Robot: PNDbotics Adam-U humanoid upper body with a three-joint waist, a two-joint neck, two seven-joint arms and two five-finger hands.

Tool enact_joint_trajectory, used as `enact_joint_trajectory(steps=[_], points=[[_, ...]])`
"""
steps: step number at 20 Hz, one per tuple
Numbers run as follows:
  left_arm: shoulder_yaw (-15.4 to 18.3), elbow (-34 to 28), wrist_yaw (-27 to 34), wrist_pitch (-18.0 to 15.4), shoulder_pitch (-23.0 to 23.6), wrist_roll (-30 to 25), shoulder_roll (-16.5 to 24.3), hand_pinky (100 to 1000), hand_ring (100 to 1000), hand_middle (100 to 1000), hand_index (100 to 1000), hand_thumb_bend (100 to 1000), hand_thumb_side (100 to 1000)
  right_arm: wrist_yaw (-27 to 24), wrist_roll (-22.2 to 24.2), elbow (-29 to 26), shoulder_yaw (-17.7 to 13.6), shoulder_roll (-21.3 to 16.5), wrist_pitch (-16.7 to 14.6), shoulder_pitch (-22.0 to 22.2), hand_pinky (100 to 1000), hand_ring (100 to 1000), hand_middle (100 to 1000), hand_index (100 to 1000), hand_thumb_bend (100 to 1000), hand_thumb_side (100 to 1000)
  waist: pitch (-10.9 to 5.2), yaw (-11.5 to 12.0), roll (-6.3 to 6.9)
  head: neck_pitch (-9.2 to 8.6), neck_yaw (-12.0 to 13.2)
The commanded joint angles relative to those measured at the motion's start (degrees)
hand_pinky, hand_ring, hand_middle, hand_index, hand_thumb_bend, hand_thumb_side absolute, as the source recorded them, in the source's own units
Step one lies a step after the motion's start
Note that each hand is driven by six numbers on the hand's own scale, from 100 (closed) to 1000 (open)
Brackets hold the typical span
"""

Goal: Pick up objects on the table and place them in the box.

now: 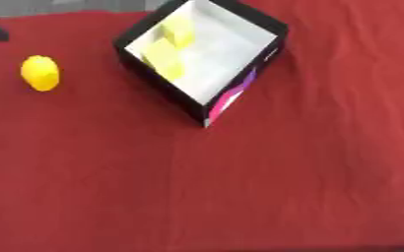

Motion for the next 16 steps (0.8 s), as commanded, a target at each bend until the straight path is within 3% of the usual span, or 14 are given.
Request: enact_joint_trajectory(steps=[1,5,16], points=[[0.5,3.36,-0.76,-2.08,-0.7,-3.43,1.43,902,867,796,891,908,531,-0.12,-0.42,-0.72,-0.86,-2.2,0.0,-0.64,888,807,767,886,544,546,-0.11,-0.15,-0.97,-0.08,0.59],[0.53,6.98,-2.19,-4.13,-0.6,-5.36,0.76,898,865,791,889,906,525,-0.03,-0.57,-0.67,-0.83,-2.0,0.1,-0.6,888,807,767,885,541,548,0.19,-0.47,-1.05,-0.08,0.76],[1.22,12.87,-0.16,-4.84,-0.94,-1.0,-3.09,883,847,770,880,882,512,-0.22,-1.02,-0.39,-0.94,-1.3,0.2,-0.44,887,803,763,883,536,551,1.25,-1.5,-0.95,-0.08,0.83]])
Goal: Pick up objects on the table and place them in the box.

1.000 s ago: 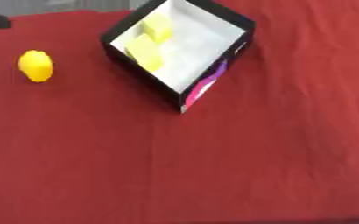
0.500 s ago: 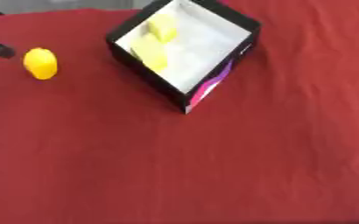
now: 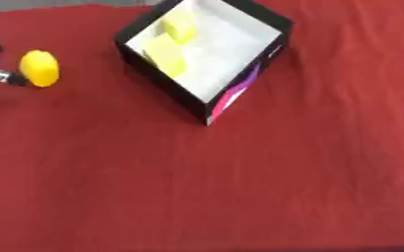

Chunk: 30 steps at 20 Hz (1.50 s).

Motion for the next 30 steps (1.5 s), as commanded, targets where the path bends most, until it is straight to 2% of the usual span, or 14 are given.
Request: enact_joint_trajectory(steps=[1,8,10,12,13,14,15,17,19,22,24,27,30], points=[[0.78,0.12,1.02,-0.38,-1.16,1.31,0.58,882,845,768,879,879,512,-0.21,-0.39,-0.34,-0.95,-1.58,0.08,-0.46,887,803,763,883,539,550,-0.03,-0.05,-0.65,-0.11,0.03],[0.25,0.19,2.3,-0.68,-1.83,3.68,-0.99,874,834,761,876,863,489,-0.23,-0.28,0.17,-0.95,-1.11,0.21,-0.57,887,802,762,883,536,552,0.43,-0.4,-0.41,-0.56,0.34],[0.17,0.39,1.82,-0.65,-1.98,4.74,-1.39,870,828,754,874,835,465,-0.22,-0.12,0.3,-1.07,-1.06,0.1,-0.63,887,802,762,883,536,552,0.56,-0.59,-0.45,-0.84,-0.05],[0.32,0.83,1.41,-0.47,-2.05,6.11,-2.07,860,814,736,863,774,456,-0.28,0.0,0.47,-1.21,-0.96,-0.05,-0.65,887,802,762,883,536,553,0.7,-0.8,-0.54,-1.24,-0.71],[0.38,1.07,1.36,-0.34,-2.07,6.82,-2.33,849,798,709,845,674,467,-0.3,0.05,0.55,-1.26,-0.93,-0.1,-0.65,887,802,762,883,537,552,0.75,-0.87,-0.57,-1.37,-0.88],[0.44,1.27,1.23,0.09,-2.12,7.88,-2.51,844,787,692,830,627,460,-0.31,0.06,0.61,-1.31,-0.92,-0.17,-0.66,887,802,763,883,537,552,0.83,-0.97,-0.61,-1.49,-0.93],[0.35,1.36,1.23,0.46,-2.13,8.77,-2.67,833,764,656,796,528,429,-0.29,0.04,0.66,-1.37,-0.94,-0.24,-0.65,887,802,762,883,537,552,0.88,-1.03,-0.62,-1.51,-0.91],[0.01,1.32,1.26,1.2,-2.18,9.73,-2.76,814,738,633,774,439,351,-0.28,-0.14,0.75,-1.54,-1.02,-0.39,-0.56,887,802,762,883,538,551,0.93,-1.04,-0.58,-1.42,-0.87],[-0.33,1.14,-0.12,1.96,-2.34,10.09,-2.65,812,736,638,776,445,296,-0.38,-0.26,0.9,-1.63,-0.99,-0.47,-0.47,887,801,762,882,537,552,0.93,-1.03,-0.55,-1.39,-0.56],[-0.44,0.9,-4.38,2.45,-2.34,10.88,-2.72,807,715,609,747,324,100,-0.55,-0.27,1.03,-1.64,-0.82,-0.53,-0.36,887,801,762,882,537,552,0.92,-1.14,-0.56,-1.42,-0.13],[-0.5,1.11,-6.62,2.29,-2.17,10.45,-2.88,799,683,572,716,258,100,-0.68,-0.42,1.11,-1.8,-0.79,-0.67,-0.25,887,801,761,882,536,551,0.91,-1.18,-0.56,-1.36,-0.05],[-0.19,1.31,-7.63,2.36,-2.03,10.36,-3.08,776,626,503,650,100,100,-0.85,-0.76,1.18,-1.99,-0.87,-0.94,0.01,887,799,760,882,538,551,0.86,-1.22,-0.58,-1.15,0.03],[0.12,-1.52,-5.61,2.78,-2.19,11.86,-2.71,757,596,464,606,100,100,-0.89,-1.0,1.26,-2.13,-1.11,-1.04,0.41,886,798,759,881,536,552,0.7,-1.17,-0.55,-1.02,-0.09]])
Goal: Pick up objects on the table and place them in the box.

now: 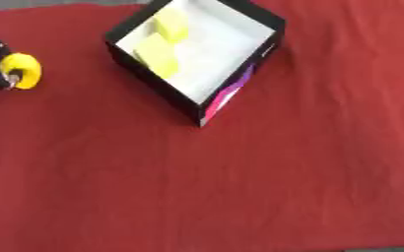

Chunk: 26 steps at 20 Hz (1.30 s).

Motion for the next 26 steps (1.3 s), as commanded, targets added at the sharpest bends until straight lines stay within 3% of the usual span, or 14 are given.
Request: enact_joint_trajectory(steps=[1,6,8,9,10,13,17,18,21,22,23,24,26], points=[[0.87,-5.33,2.26,0.17,-1.3,1.49,1.9,757,594,461,604,100,100,-0.45,-0.4,-0.18,-1.16,-2.04,-0.25,-0.2,886,798,759,881,535,553,-0.43,0.05,-0.53,0.05,-0.11],[0.22,-23.29,6.71,0.25,-5.34,2.32,2.4,760,592,458,605,100,100,-1.09,-0.86,-0.33,-1.67,-2.69,-0.67,-0.46,886,796,757,881,527,554,-0.84,0.22,-0.49,0.58,-0.62],[-1.32,-28.64,5.71,-0.41,-8.54,2.07,0.17,765,593,458,605,100,100,-1.41,-0.84,-0.44,-1.6,-2.61,-0.77,-1.64,886,795,756,880,525,553,-1.08,-0.06,-0.66,0.77,-0.52],[-2.2,-30.17,4.64,-0.92,-10.21,1.95,-1.66,764,593,458,605,100,100,-1.51,-0.68,-0.57,-1.39,-2.42,-0.81,-2.56,885,795,756,880,586,574,-1.14,-0.34,-0.77,0.77,-0.2],[-3.12,-30.94,3.18,-1.57,-11.78,1.95,-3.87,754,594,461,607,100,100,-1.54,-0.42,-0.73,-1.05,-2.15,-0.79,-3.61,886,796,757,880,524,553,-1.15,-0.85,-0.9,0.71,0.33],[-5.72,-27.43,-3.46,-4.51,-14.71,2.22,-11.4,761,607,481,628,100,100,-1.18,0.97,-0.88,0.76,-0.54,-0.04,-7.67,886,797,758,881,524,553,-0.89,-3.32,-1.28,0.27,2.78],[-5.47,-13.89,-14.86,-8.02,-14.75,5.15,-18.92,767,626,503,651,157,100,0.11,3.06,-0.91,3.06,2.18,1.06,-12.98,886,797,758,881,521,556,0.06,-7.48,-1.19,-0.96,6.74],[-4.72,-10.3,-17.49,-8.29,-14.4,6.56,-20.33,781,647,529,678,257,100,0.36,3.39,-1.0,3.39,2.61,1.18,-13.84,886,797,758,881,518,558,0.37,-8.4,-1.11,-1.31,7.67],[-2.77,-2.72,-22.49,-9.12,-13.77,10.3,-22.5,825,706,601,754,360,100,1.05,3.78,-1.27,3.75,2.73,1.3,-14.31,886,797,758,881,521,557,0.8,-9.57,-0.85,-1.55,8.69],[-2.37,-1.5,-23.15,-9.44,-13.68,11.13,-22.7,879,816,759,899,588,225,1.14,3.7,-1.24,3.64,2.57,1.33,-14.0,886,796,758,881,523,556,0.84,-9.55,-0.75,-1.54,8.67],[-2.04,-0.82,-23.54,-9.69,-13.61,11.85,-22.69,887,837,783,922,643,273,1.18,3.51,-1.07,3.46,2.38,1.37,-13.6,886,796,757,881,523,556,0.86,-9.43,-0.68,-1.55,8.57],[-1.72,-0.48,-23.92,-9.63,-13.57,12.58,-22.52,909,868,816,963,795,386,1.17,3.35,-0.9,3.33,2.21,1.39,-13.19,886,796,757,881,523,556,0.86,-9.27,-0.66,-1.52,8.38],[-1.13,-1.22,-24.27,-8.79,-13.43,14.57,-22.04,903,860,803,960,869,423,1.15,3.22,-0.79,3.19,1.84,1.35,-12.44,886,796,757,881,522,557,0.8,-8.94,-0.72,-1.27,7.85]])
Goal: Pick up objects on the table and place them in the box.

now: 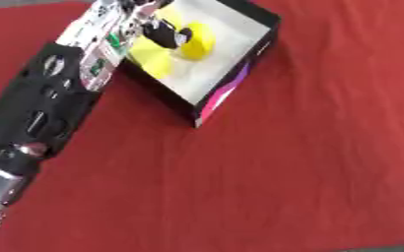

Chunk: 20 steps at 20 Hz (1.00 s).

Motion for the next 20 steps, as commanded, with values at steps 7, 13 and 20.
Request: enact_joint_trajectory(steps=[7,13,20], points=[[4.32,-20.86,20.5,5.04,3.21,10.08,10.24,838,793,733,908,503,509,0.0,-1.08,-1.69,-1.87,-4.37,-0.86,2.44,885,796,756,880,521,555,-1.73,2.81,-0.45,1.29,-3.83],[11.12,-38.8,54.07,11.43,15.97,20.81,25.93,823,773,706,877,298,562,-0.08,-2.23,-3.03,-3.63,-4.12,-1.6,5.32,885,797,758,880,578,519,-2.74,6.67,-0.18,1.94,-7.94],[16.7,-46.39,81.24,3.85,32.06,36.36,32.63,827,783,734,890,162,682,0.96,-2.27,-4.17,-5.11,-1.88,-1.66,7.31,888,805,765,882,628,451,-2.39,8.66,-1.09,1.95,-9.53]])
